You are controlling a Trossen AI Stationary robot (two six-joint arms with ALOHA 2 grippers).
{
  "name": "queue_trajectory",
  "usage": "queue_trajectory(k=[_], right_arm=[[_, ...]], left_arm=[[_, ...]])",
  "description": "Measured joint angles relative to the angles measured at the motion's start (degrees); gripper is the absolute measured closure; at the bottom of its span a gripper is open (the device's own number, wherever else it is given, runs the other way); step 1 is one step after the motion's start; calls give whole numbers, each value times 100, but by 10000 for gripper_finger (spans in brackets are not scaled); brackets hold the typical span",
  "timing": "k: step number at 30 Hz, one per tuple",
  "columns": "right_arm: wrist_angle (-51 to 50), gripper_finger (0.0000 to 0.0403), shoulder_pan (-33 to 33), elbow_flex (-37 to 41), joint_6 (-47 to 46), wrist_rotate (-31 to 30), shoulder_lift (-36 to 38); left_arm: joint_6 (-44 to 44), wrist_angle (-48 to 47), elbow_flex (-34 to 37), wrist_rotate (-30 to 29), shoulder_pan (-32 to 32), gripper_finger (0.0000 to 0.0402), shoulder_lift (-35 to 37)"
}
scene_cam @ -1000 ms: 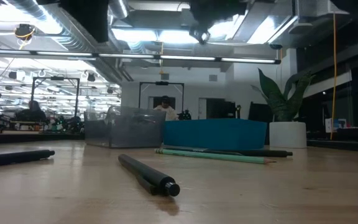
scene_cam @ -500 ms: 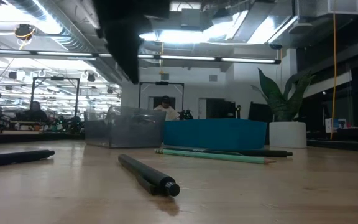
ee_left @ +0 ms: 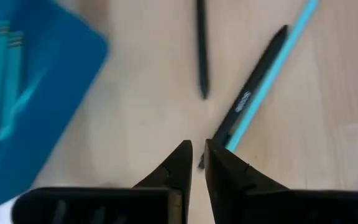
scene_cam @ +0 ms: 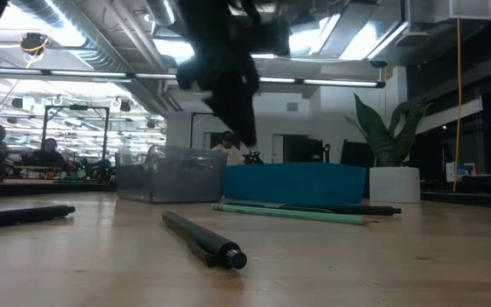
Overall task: Sort pens & pencils
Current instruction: Put the light blue pencil into the blue bin
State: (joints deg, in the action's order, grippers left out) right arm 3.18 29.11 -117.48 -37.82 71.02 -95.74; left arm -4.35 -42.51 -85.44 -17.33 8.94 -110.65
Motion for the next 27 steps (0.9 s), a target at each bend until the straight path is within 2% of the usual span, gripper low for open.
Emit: queue_trajectory(k=[3,11,27], right_arm=[[0,320,64,-13,-97,98,0],[-36,320,235,-14,-120,250,0],[-37,320,351,-16,-73,272,-4]], left_arm=[[-304,-77,-1,642,-130,363,-258],[-685,150,-1,1155,-69,363,-421],[-829,450,-1,1226,-107,363,-422]])
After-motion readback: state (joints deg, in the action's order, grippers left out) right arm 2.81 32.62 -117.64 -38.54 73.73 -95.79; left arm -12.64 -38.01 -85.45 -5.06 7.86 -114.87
